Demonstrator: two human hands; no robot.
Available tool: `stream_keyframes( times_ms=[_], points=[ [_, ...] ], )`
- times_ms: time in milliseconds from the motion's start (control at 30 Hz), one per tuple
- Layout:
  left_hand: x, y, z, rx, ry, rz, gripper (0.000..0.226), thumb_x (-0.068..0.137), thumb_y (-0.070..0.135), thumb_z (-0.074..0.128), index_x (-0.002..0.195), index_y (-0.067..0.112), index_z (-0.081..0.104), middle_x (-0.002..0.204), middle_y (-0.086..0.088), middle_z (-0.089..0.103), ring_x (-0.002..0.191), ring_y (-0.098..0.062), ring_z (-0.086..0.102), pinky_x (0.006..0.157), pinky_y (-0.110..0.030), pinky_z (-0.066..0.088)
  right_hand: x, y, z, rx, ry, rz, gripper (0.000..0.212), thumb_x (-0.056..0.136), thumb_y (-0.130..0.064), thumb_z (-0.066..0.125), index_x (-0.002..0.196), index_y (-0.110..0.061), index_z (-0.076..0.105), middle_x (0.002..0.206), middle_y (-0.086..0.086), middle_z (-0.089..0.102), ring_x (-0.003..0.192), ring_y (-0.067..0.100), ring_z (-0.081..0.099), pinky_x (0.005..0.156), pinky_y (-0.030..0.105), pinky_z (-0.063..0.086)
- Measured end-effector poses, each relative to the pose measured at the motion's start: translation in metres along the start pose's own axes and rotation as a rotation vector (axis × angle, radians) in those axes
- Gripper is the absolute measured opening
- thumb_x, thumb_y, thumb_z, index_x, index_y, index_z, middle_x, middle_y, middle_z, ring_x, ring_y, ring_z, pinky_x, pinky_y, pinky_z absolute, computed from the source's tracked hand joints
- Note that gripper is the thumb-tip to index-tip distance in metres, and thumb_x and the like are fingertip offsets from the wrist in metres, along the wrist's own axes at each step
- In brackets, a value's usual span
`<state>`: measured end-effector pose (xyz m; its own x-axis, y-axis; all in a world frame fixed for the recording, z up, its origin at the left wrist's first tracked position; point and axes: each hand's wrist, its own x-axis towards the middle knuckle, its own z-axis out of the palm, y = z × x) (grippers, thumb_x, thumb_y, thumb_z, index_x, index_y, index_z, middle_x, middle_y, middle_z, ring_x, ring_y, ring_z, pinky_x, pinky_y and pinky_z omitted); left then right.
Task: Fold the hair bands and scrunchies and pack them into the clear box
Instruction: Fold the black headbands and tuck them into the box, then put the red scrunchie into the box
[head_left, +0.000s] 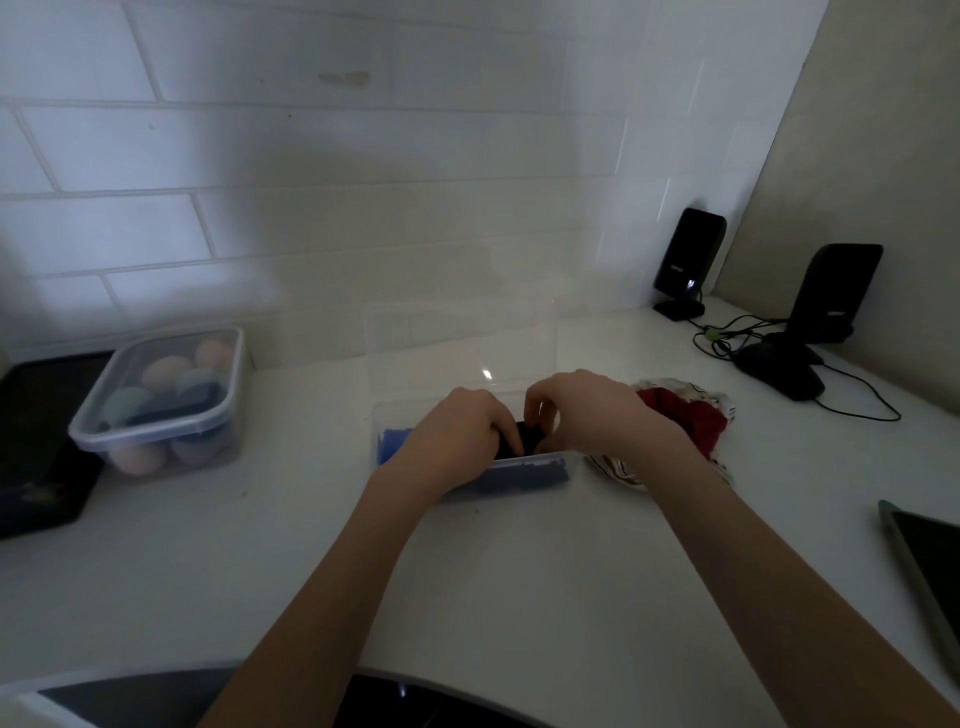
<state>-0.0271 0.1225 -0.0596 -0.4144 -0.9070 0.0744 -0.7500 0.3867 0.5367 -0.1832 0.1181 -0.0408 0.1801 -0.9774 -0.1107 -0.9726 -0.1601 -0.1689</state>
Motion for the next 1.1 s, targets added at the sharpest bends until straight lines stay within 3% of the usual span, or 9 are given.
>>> stream_keyframes(
  times_ms=[233, 333, 467, 567, 667, 767, 833, 1000, 1100],
  points=[
    [-0.005, 0.003, 0.0, 0.062, 0.087, 0.029, 0.042, 0.084, -0.001, 0.042, 0.092, 0.023, 0.075, 0.1, -0.005, 0.07, 0.087, -0.022, 0.062, 0.08, -0.034, 0.051, -0.003, 0.011, 0.01, 0.271, 0.195, -0.089, 0.006, 0.077, -0.026, 0.072, 0.08, -0.032, 0.07, 0.082, -0.013, 0.07, 0.083, 0.007, 0.066, 0.079, 0.036, 0.056],
    [-0.004, 0.002, 0.0, 0.035, 0.126, 0.059, 0.04, 0.085, 0.0, 0.043, 0.096, 0.023, 0.074, 0.1, -0.004, 0.072, 0.089, -0.02, 0.063, 0.083, -0.035, 0.051, -0.009, 0.018, 0.012, 0.468, 0.259, -0.115, 0.002, 0.078, -0.022, 0.074, 0.079, -0.024, 0.073, 0.077, -0.011, 0.072, 0.076, 0.001, 0.068, 0.076, 0.025, 0.056],
    [-0.006, -0.001, -0.003, -0.188, 0.316, 0.064, 0.04, 0.083, -0.006, 0.041, 0.091, 0.014, 0.075, 0.091, -0.002, 0.074, 0.083, -0.013, 0.065, 0.086, -0.036, 0.054, -0.027, 0.041, 0.009, 0.747, 0.481, -0.011, 0.008, 0.082, -0.022, 0.071, 0.084, -0.015, 0.072, 0.076, -0.006, 0.073, 0.069, 0.004, 0.068, 0.06, 0.014, 0.052],
    [-0.006, -0.003, -0.006, -0.255, 0.393, 0.026, 0.042, 0.08, -0.009, 0.041, 0.086, 0.016, 0.074, 0.079, 0.004, 0.07, 0.081, -0.012, 0.065, 0.085, -0.037, 0.055, -0.034, 0.063, 0.016, 0.591, 0.618, 0.187, 0.012, 0.082, -0.033, 0.069, 0.082, -0.021, 0.066, 0.08, -0.008, 0.068, 0.073, 0.007, 0.062, 0.066, 0.021, 0.048],
    [-0.004, -0.001, -0.006, -0.237, 0.363, 0.009, 0.043, 0.078, -0.008, 0.04, 0.082, 0.02, 0.073, 0.072, 0.01, 0.067, 0.082, -0.012, 0.066, 0.082, -0.039, 0.055, -0.036, 0.076, 0.021, 0.399, 0.523, 0.401, 0.021, 0.079, -0.048, 0.066, 0.077, -0.028, 0.062, 0.084, -0.007, 0.065, 0.079, 0.014, 0.058, 0.075, 0.035, 0.051],
    [-0.005, 0.002, -0.005, -0.214, 0.312, -0.005, 0.043, 0.08, -0.007, 0.039, 0.081, 0.019, 0.073, 0.073, 0.007, 0.067, 0.082, -0.013, 0.066, 0.082, -0.038, 0.055, -0.04, 0.075, 0.02, 0.414, 0.204, 0.336, 0.028, 0.078, -0.046, 0.07, 0.078, -0.018, 0.068, 0.078, 0.0, 0.068, 0.068, 0.011, 0.058, 0.066, 0.027, 0.048],
    [-0.006, 0.004, -0.004, -0.199, 0.28, 0.007, 0.042, 0.081, -0.007, 0.039, 0.081, 0.018, 0.073, 0.074, 0.006, 0.068, 0.081, -0.012, 0.067, 0.082, -0.038, 0.055, -0.041, 0.071, 0.022, 0.442, 0.121, 0.297, 0.029, 0.075, -0.042, 0.074, 0.079, -0.015, 0.067, 0.07, -0.002, 0.065, 0.061, 0.008, 0.054, 0.06, 0.022, 0.042],
    [-0.004, 0.004, -0.002, -0.17, 0.258, 0.032, 0.04, 0.081, -0.007, 0.041, 0.081, 0.018, 0.073, 0.077, 0.006, 0.069, 0.08, -0.011, 0.066, 0.082, -0.036, 0.055, -0.035, 0.076, 0.033, 0.38, 0.179, 0.317, 0.014, 0.078, -0.033, 0.071, 0.068, -0.027, 0.062, 0.069, -0.007, 0.065, 0.065, 0.009, 0.058, 0.07, 0.033, 0.052],
    [-0.004, 0.002, -0.001, -0.161, 0.254, 0.046, 0.038, 0.081, -0.006, 0.044, 0.082, 0.019, 0.074, 0.077, 0.006, 0.069, 0.079, -0.01, 0.066, 0.081, -0.035, 0.055, -0.039, 0.077, 0.031, 0.536, 0.326, 0.28, 0.016, 0.085, -0.032, 0.065, 0.073, -0.021, 0.062, 0.073, -0.002, 0.066, 0.067, 0.013, 0.059, 0.068, 0.032, 0.05]
  ],
)
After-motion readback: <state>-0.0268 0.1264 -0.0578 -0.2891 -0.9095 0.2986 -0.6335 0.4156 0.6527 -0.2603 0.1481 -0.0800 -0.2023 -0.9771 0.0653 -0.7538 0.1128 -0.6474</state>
